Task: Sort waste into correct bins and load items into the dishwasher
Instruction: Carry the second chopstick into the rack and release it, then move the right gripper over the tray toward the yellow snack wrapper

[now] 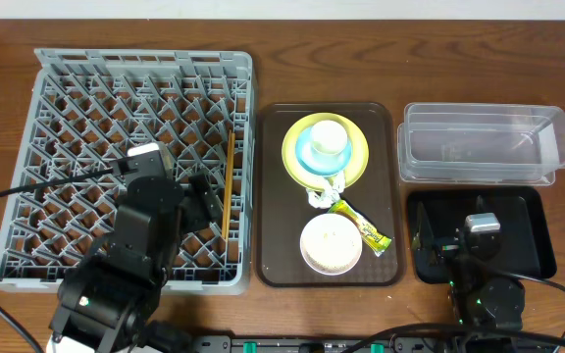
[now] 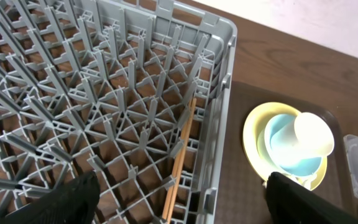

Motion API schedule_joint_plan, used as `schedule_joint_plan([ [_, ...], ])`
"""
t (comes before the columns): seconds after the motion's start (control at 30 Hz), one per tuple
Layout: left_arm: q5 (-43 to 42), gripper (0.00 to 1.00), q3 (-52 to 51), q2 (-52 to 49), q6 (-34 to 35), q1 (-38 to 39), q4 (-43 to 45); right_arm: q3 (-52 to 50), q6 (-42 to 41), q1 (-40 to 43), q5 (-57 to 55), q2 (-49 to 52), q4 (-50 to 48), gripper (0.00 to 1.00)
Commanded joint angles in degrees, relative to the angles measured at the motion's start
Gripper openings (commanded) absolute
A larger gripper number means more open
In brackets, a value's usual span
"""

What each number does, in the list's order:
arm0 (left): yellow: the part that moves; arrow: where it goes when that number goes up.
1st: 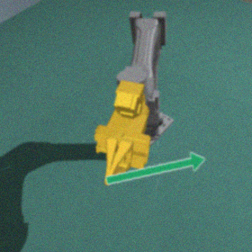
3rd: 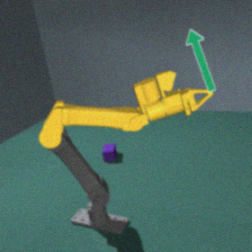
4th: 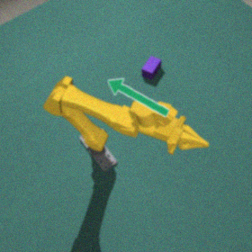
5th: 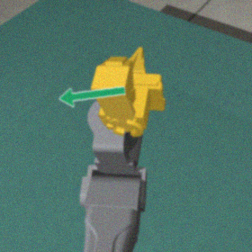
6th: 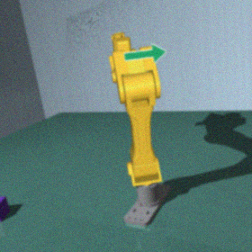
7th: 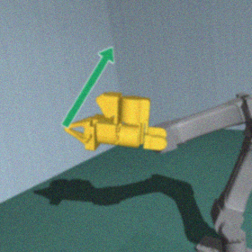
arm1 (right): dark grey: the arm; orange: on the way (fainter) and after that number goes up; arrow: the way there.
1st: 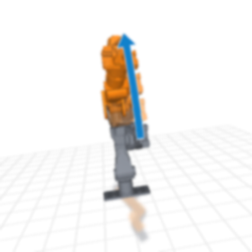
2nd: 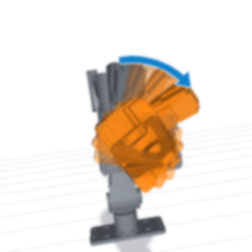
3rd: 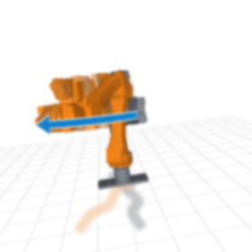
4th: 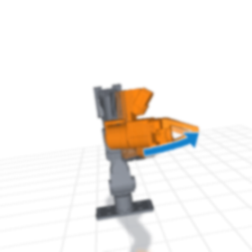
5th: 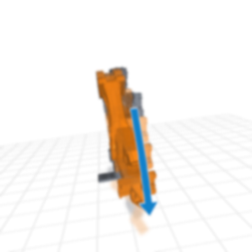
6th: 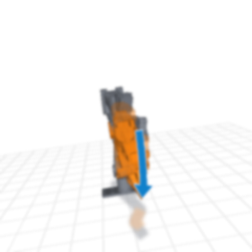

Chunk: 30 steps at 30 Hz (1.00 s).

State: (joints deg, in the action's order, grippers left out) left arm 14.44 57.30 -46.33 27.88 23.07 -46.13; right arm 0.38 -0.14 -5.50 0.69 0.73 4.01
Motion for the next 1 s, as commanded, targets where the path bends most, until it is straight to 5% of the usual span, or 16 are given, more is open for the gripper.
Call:
schedule_joint_plan([
  [0.0, 1.29, 0.88, 0.35, -0.11, 0.72, -0.28, -0.13, -0.07, 0.17, -0.52, 0.42, 0.02, 0.22, 0.99],
  [0.97, 1.29, 0.99, 0.31, -0.90, 0.72, -0.28, -0.13, -0.07, 0.17, -0.52, 0.39, 0.02, 0.22, 0.99],
])
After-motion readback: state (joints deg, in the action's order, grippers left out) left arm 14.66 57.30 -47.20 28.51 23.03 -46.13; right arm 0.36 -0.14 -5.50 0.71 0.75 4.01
